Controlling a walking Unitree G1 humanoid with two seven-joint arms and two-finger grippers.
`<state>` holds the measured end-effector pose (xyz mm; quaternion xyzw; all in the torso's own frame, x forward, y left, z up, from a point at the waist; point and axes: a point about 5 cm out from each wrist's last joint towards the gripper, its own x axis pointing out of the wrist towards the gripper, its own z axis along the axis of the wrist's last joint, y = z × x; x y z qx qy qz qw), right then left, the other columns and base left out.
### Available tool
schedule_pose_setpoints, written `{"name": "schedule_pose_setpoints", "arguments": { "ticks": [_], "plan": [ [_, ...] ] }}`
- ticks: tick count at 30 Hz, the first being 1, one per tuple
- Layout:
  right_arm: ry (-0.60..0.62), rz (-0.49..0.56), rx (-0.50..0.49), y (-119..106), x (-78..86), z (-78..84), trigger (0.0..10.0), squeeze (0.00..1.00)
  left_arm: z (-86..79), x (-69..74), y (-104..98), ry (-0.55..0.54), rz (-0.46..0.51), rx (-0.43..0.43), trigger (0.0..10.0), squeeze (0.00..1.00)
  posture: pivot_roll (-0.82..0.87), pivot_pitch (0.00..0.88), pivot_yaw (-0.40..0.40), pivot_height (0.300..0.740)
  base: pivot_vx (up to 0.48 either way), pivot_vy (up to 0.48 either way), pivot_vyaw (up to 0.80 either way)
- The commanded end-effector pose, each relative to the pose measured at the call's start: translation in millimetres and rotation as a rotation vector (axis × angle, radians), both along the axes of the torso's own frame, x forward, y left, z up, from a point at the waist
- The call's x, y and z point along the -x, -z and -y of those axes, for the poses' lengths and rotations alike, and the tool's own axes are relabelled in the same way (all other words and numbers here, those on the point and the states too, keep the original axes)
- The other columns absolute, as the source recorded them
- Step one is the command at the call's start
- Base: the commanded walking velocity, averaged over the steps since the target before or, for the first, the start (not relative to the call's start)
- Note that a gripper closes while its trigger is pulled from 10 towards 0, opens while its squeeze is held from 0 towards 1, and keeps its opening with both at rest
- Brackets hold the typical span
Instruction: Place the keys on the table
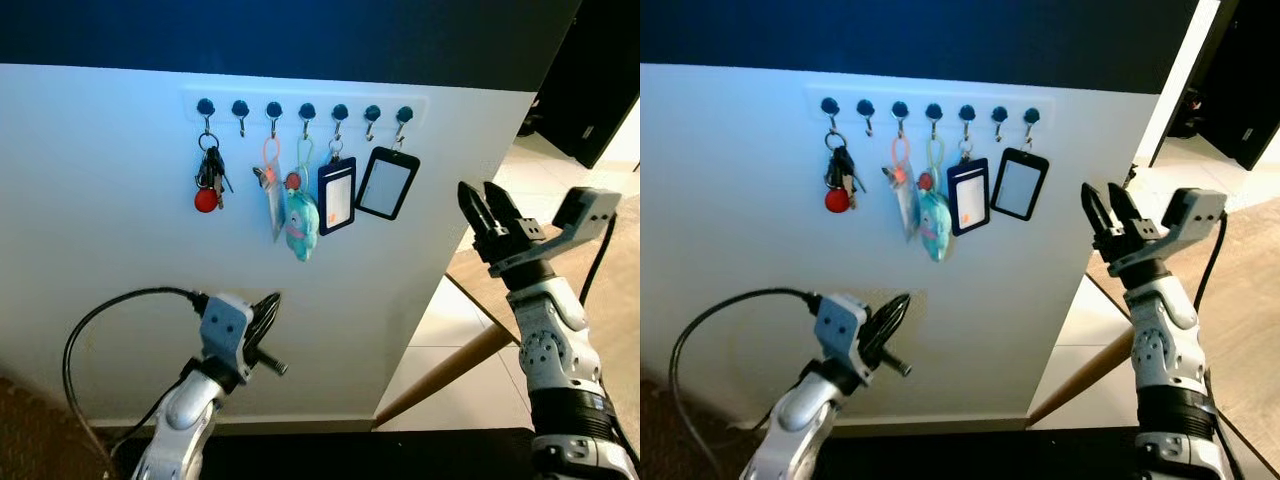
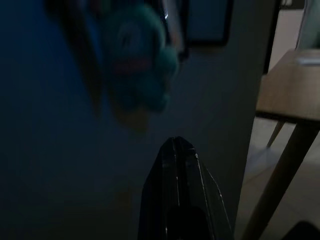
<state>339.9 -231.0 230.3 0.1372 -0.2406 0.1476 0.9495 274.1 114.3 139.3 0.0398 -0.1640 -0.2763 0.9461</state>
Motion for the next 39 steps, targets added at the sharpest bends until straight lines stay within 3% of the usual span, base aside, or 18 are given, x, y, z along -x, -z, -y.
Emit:
{"name": "schedule_pose_setpoints", "arguments": {
  "ticks": [1, 7, 8, 10, 11, 15, 17, 24, 39],
  "plan": [
    [0.017, -0.009, 0.006, 0.0, -2.8, 0.6, 10.0, 0.0, 9.8, 2.2, -7.4, 0.03, 0.012, 0.034, 10.0, 0.0, 0.08, 0.07, -0.066, 0.74, 0.0, 0.0, 0.0],
    [0.048, -0.036, -0.017, -3.4, -10.8, -0.3, 10.0, 0.0, 18.6, 1.7, -23.8, 0.05, 0.043, 0.059, 10.0, 0.0, 0.08, 0.065, -0.064, 0.74, 0.0, 0.0, 0.0],
    [0.042, -0.056, -0.013, -3.3, -13.9, -2.8, 10.0, 0.3, 19.5, 0.4, -26.9, 0.047, 0.049, 0.055, 10.0, 0.0, 0.08, 0.065, -0.063, 0.74, 0.0, 0.0, 0.0],
    [0.037, -0.07, -0.007, -3.0, -15.9, -4.6, 10.0, 0.3, 19.9, -0.2, -28.9, 0.044, 0.049, 0.053, 10.0, 0.0, 0.08, 0.063, -0.064, 0.74, 0.0, 0.0, 0.0],
    [0.016, -0.075, -0.005, -3.3, -17.3, -8.6, 10.0, 1.0, 18.8, -1.8, -29.7, 0.029, 0.05, 0.045, 10.0, 0.0, 0.08, 0.062, -0.064, 0.74, 0.0, 0.0, 0.0],
    [-0.041, -0.101, 0.025, -2.6, -22.1, -20.1, 10.0, 1.0, 15.3, -5.0, -29.0, 0.008, 0.043, 0.026, 10.0, 0.0, 0.08, 0.057, -0.065, 0.74, 0.0, 0.0, 0.0],
    [-0.095, -0.122, -0.016, -2.3, -24.5, -24.9, 10.0, 0.0, 14.7, -5.0, -28.9, 0.009, 0.043, 0.018, 10.0, 0.0, 0.08, 0.055, -0.065, 0.74, 0.0, 0.0, 0.0],
    [-0.215, -0.087, -0.146, -14.3, -25.7, -30.1, 10.0, 0.0, 14.6, -4.5, -29.2, 0.007, 0.038, 0.011, 10.0, 0.0, 0.08, 0.047, -0.069, 0.74, 0.0, 0.0, 0.0],
    [-0.19, -0.122, -0.064, -10.2, -39.3, -30.7, 10.0, 0.0, 14.2, -7.4, -29.8, -0.007, 0.03, 0.007, 10.0, 0.0, 0.08, 0.061, -0.067, 0.74, 0.0, 0.0, 0.0]
  ]
}}
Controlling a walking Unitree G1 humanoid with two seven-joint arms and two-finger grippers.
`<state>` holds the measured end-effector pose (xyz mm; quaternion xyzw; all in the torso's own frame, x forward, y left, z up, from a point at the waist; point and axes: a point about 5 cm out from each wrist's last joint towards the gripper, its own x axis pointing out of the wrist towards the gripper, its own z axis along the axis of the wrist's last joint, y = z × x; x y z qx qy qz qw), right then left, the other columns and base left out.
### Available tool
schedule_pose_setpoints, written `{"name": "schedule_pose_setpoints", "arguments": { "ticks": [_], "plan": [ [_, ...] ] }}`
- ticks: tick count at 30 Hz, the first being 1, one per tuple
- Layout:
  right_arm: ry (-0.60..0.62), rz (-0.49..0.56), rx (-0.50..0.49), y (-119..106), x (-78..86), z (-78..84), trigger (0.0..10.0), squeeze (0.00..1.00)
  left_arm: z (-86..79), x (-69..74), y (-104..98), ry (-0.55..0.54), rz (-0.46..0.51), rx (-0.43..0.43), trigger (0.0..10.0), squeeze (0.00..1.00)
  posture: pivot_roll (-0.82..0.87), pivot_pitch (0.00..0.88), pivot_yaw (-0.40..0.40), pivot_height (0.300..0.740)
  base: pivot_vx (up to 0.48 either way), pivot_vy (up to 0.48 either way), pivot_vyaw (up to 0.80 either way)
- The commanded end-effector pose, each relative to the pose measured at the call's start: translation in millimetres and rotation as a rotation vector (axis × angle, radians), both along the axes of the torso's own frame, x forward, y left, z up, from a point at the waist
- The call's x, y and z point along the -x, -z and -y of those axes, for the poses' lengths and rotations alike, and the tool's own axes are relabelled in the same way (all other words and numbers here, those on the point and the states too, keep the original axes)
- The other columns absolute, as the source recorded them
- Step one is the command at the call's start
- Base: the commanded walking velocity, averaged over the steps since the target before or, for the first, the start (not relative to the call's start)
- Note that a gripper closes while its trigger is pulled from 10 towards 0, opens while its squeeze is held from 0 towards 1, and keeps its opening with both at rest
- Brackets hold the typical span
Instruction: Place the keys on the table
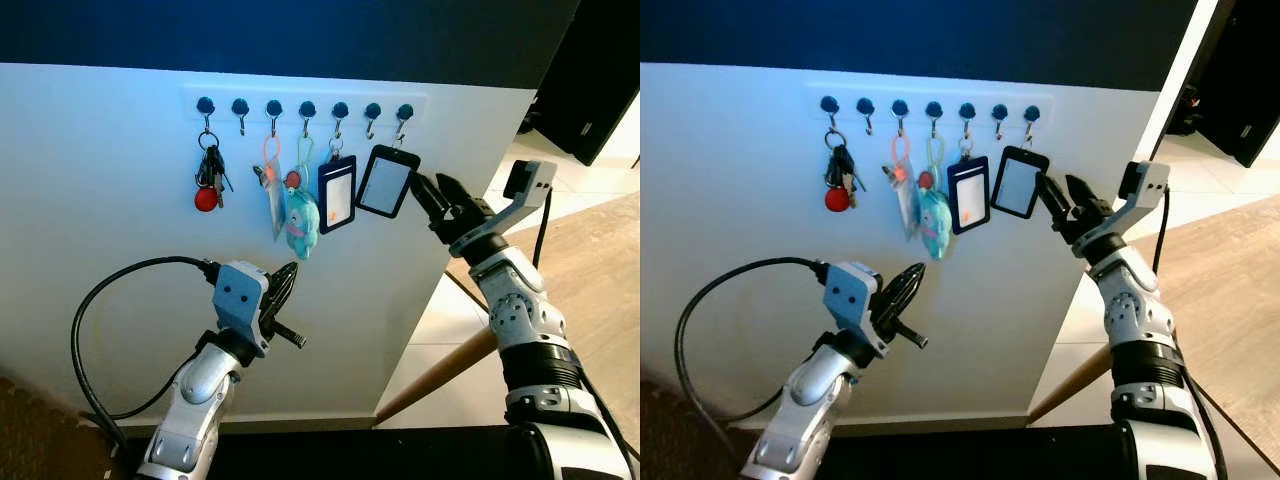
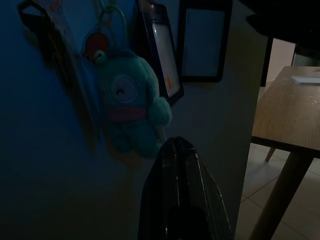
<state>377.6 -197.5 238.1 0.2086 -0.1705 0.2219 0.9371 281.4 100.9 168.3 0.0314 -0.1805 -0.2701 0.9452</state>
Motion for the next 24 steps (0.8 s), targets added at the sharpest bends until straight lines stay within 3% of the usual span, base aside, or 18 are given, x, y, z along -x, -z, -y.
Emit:
{"name": "schedule_pose_setpoints", "arguments": {
  "ticks": [1, 11, 18, 24],
  "plan": [
    [0.007, 0.006, 0.02, -2.3, -2.2, 2.8, 10.0, 0.0, 0.7, -0.1, -0.9, -0.001, 0.002, -0.02, 10.0, 0.0, 0.08, 0.061, -0.067, 0.74, 0.0, 0.0, 0.0],
    [-0.065, -0.028, 0.049, 3.1, -9.0, -2.5, 10.0, 0.0, -0.9, -0.6, -1.2, -0.011, 0.0, -0.023, 10.0, 0.0, 0.09, 0.069, -0.072, 0.74, 0.0, 0.0, 0.0],
    [-0.22, -0.016, 0.09, 12.0, -4.1, -17.9, 10.0, 0.0, -2.6, -0.2, -0.7, -0.021, -0.002, -0.028, 10.0, 0.0, 0.1, 0.07, -0.073, 0.74, 0.0, 0.0, 0.0],
    [-0.219, -0.001, 0.113, 13.4, -3.5, -18.1, 10.0, 0.0, -3.2, -1.0, -1.1, -0.025, 0.001, -0.029, 10.0, 0.0, 0.09, 0.068, -0.069, 0.74, 0.0, 0.0, 0.0]
  ]
}}
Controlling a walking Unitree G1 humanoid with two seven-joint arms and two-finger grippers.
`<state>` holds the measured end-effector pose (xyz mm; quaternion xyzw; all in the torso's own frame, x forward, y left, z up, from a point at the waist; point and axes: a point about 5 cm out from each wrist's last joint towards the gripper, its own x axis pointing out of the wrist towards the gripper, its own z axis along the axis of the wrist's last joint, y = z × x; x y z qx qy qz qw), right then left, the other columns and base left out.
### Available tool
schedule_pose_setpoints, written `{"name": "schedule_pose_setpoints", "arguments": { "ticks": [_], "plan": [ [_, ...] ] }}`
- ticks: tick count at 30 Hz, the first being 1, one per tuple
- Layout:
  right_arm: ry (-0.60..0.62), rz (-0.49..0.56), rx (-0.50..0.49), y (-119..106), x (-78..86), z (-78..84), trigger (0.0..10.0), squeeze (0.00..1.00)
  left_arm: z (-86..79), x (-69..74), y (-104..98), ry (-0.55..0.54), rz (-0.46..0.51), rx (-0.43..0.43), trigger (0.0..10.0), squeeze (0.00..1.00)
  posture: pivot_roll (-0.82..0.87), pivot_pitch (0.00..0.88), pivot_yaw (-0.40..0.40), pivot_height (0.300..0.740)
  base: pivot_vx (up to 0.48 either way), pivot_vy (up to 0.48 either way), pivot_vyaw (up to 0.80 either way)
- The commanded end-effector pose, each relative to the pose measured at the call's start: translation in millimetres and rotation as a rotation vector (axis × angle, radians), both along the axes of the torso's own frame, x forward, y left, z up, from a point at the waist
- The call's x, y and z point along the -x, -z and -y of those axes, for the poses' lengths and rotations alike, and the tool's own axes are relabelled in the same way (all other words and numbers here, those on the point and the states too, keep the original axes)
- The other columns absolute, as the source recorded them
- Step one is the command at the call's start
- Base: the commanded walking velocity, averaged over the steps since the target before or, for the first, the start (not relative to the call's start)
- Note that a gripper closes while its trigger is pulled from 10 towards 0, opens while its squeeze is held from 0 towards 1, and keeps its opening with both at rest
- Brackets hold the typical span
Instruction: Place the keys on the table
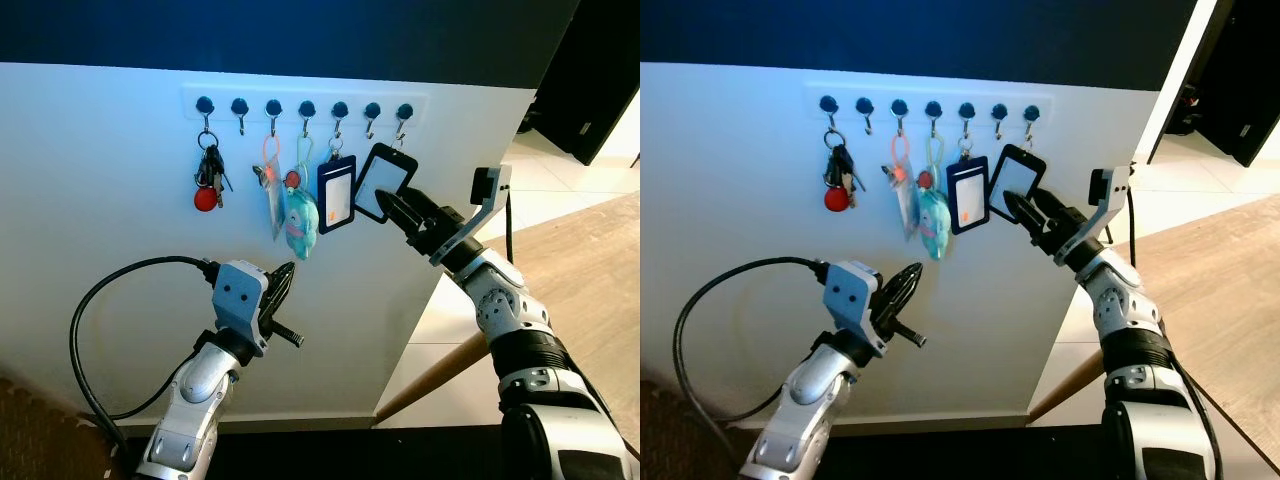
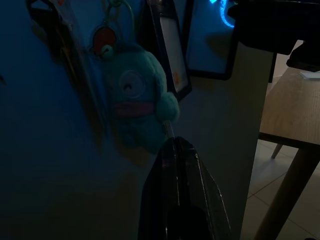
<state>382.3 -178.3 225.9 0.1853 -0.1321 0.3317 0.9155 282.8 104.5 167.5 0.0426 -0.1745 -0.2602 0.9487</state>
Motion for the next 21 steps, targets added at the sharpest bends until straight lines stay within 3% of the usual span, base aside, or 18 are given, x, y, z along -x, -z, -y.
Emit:
{"name": "schedule_pose_setpoints", "arguments": {
  "ticks": [1, 14, 15, 18, 21],
  "plan": [
    [0.004, 0.011, 0.022, 1.2, 1.2, 1.1, 10.0, 0.0, 0.4, 0.4, -1.9, 0.0, 0.006, -0.008, 10.0, 0.0, 0.09, 0.068, -0.069, 0.74, 0.0, 0.0, 0.0],
    [0.085, 0.017, 0.02, 2.2, -2.3, 7.0, 10.0, 0.0, -0.1, -1.1, -2.8, -0.008, 0.011, -0.013, 10.0, 0.0, 0.09, 0.067, -0.068, 0.74, 0.0, 0.0, 0.0],
    [0.099, 0.018, 0.011, 1.4, -3.1, 8.3, 9.7, 0.0, -0.5, -1.4, -2.9, -0.011, 0.012, -0.013, 10.0, 0.0, 0.09, 0.066, -0.069, 0.74, 0.0, 0.0, 0.0],
    [0.108, 0.017, 0.008, 1.4, -3.8, 8.9, 6.9, 0.0, -1.3, -1.6, -2.8, -0.016, 0.012, -0.014, 10.0, 0.0, 0.1, 0.066, -0.069, 0.74, 0.0, 0.0, 0.0],
    [0.108, 0.016, 0.007, 1.4, -3.9, 9.0, 6.9, 0.0, -1.3, -1.8, -2.9, -0.016, 0.012, -0.015, 10.0, 0.0, 0.1, 0.066, -0.069, 0.74, 0.0, 0.0, 0.0]
  ]
}}
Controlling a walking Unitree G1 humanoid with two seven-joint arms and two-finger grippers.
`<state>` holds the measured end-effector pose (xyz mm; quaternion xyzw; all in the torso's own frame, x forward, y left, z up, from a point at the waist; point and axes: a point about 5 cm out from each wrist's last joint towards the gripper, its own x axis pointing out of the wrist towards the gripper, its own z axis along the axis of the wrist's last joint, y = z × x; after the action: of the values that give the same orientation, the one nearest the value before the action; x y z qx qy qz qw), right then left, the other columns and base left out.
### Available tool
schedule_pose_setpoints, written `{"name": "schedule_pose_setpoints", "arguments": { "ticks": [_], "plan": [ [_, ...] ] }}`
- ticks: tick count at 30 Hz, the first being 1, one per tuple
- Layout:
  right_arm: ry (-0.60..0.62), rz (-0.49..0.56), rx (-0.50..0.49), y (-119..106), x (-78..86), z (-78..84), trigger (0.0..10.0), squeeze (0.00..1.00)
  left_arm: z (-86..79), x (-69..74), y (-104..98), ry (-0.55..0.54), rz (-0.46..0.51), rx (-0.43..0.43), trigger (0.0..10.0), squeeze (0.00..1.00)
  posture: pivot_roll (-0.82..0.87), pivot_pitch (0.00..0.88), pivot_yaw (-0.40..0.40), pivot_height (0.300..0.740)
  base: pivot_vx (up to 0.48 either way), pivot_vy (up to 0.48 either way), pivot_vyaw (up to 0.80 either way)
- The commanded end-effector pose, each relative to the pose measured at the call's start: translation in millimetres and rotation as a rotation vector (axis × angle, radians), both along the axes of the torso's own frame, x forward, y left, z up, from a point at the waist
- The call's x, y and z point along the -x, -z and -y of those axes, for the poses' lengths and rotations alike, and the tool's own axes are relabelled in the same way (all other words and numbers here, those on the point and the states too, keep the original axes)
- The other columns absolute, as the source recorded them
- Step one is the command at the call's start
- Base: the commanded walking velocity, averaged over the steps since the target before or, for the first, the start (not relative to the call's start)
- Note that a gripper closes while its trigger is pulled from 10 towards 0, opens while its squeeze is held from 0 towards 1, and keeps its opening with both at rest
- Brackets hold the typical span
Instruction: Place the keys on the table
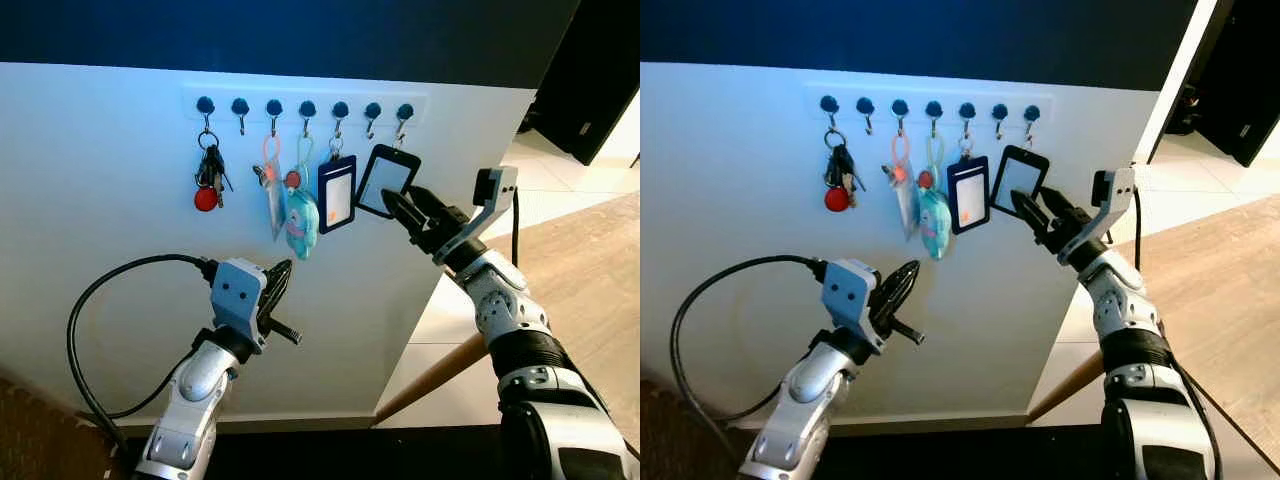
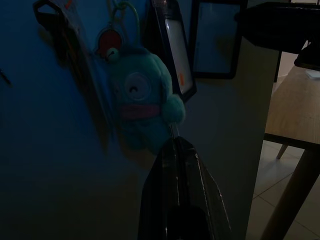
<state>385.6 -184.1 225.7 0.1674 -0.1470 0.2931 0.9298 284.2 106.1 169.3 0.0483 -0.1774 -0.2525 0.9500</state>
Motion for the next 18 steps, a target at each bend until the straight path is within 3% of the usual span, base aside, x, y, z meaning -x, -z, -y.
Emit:
{"name": "schedule_pose_setpoints", "arguments": {
  "ticks": [1, 4, 5, 8, 9, 10, 17, 18],
  "plan": [
    [0.022, -0.007, -0.012, 1.6, -0.8, 3.5, 4.9, 0.0, 0.3, -0.6, -1.2, -0.001, 0.004, -0.008, 10.0, 0.0, 0.1, 0.066, -0.069, 0.74, 0.0, 0.0, 0.0],
    [0.031, -0.012, -0.016, 2.7, -1.6, 4.0, 3.8, 0.0, -0.1, -1.1, -1.3, -0.007, 0.004, -0.008, 10.0, 0.0, 0.1, 0.067, -0.07, 0.74, 0.0, 0.0, 0.0],
    [0.032, -0.012, -0.016, 2.8, -1.8, 4.0, 2.4, 0.0, -0.1, -1.2, -1.3, -0.008, 0.004, -0.009, 10.0, 0.0, 0.1, 0.067, -0.07, 0.74, 0.0, 0.0, 0.0],
    [0.033, -0.011, -0.017, 2.9, -2.0, 3.6, 2.4, 0.0, -0.2, -1.3, -1.3, -0.01, 0.003, -0.009, 10.0, 0.0, 0.1, 0.067, -0.07, 0.74, 0.0, 0.0, 0.0],
    [0.034, -0.01, -0.017, 2.8, -2.3, 3.1, 4.4, 0.0, -0.3, -1.5, -1.3, -0.012, 0.003, -0.009, 10.0, 0.0, 0.09, 0.068, -0.07, 0.74, 0.0, 0.0, 0.0],
    [0.04, -0.01, -0.009, 2.7, -2.8, 2.0, 10.0, 0.0, -0.4, -1.6, -1.3, -0.014, 0.003, -0.01, 10.0, 0.0, 0.09, 0.068, -0.07, 0.74, 0.0, 0.0, 0.0],
    [0.042, -0.009, -0.01, 2.5, -3.9, 1.0, 10.0, 0.0, -0.5, -2.0, -1.0, -0.018, 0.002, -0.01, 10.0, 0.0, 0.1, 0.067, -0.07, 0.74, 0.0, 0.0, 0.0],
    [0.039, -0.008, -0.015, 2.4, -4.0, 0.8, 7.3, 0.0, -0.5, -2.1, -0.9, -0.019, 0.002, -0.011, 10.0, 0.0, 0.1, 0.067, -0.071, 0.74, 0.0, 0.0, 0.0]
  ]
}}
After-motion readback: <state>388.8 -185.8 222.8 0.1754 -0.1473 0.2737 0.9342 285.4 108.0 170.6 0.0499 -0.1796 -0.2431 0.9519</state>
